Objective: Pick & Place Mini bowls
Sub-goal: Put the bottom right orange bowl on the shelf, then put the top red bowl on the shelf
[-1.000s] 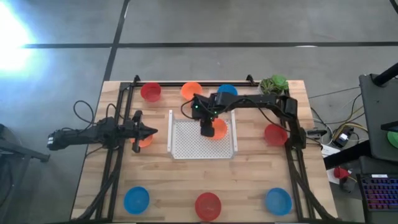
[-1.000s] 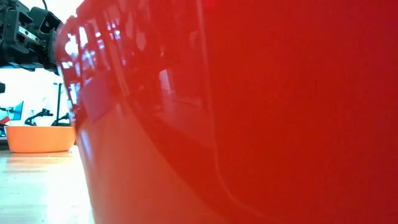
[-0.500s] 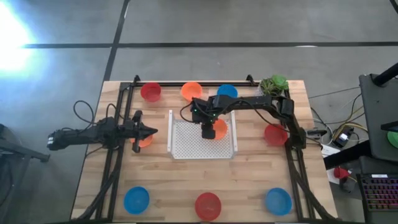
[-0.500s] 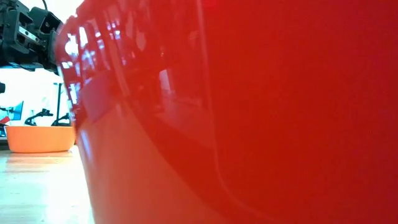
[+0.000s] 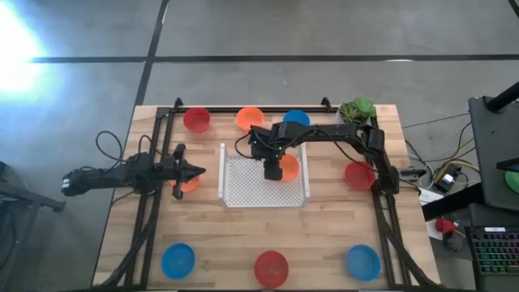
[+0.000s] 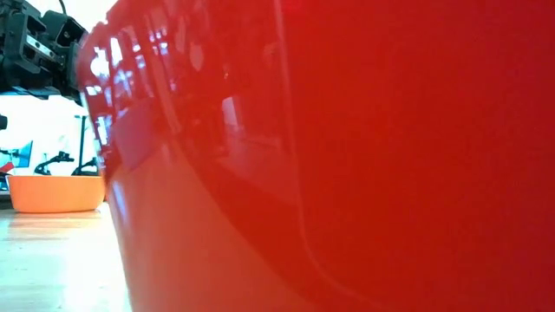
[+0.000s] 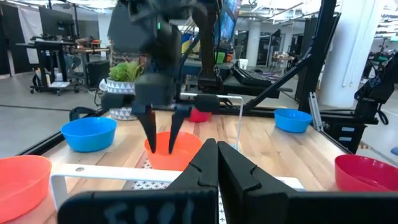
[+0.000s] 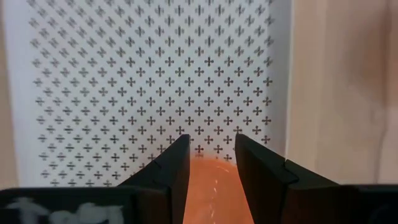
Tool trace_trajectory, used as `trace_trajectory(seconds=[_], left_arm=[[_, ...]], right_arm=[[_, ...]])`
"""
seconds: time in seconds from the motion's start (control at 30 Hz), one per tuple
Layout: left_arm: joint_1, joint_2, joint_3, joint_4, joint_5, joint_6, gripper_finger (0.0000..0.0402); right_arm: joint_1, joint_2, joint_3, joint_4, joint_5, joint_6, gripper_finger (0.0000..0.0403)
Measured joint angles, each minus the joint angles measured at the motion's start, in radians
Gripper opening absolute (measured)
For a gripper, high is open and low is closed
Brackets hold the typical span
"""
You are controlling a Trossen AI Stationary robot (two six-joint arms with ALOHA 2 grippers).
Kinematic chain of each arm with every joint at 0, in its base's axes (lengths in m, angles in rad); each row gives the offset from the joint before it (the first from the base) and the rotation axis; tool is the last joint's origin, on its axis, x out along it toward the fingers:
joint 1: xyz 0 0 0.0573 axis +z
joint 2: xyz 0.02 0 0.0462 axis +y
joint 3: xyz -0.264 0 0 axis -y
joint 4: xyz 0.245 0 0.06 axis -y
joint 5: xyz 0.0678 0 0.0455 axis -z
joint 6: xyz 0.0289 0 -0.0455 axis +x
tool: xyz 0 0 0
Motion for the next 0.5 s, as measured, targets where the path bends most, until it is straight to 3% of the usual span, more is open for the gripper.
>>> trace_trajectory(seconds=[0.5], left_arm=[[0.000,0.000,0.000,0.083,-0.032,-0.095,0.0000]], right_arm=[[0.047,-0.282,-0.007,0.021,0.002,-0.018,0.0113]])
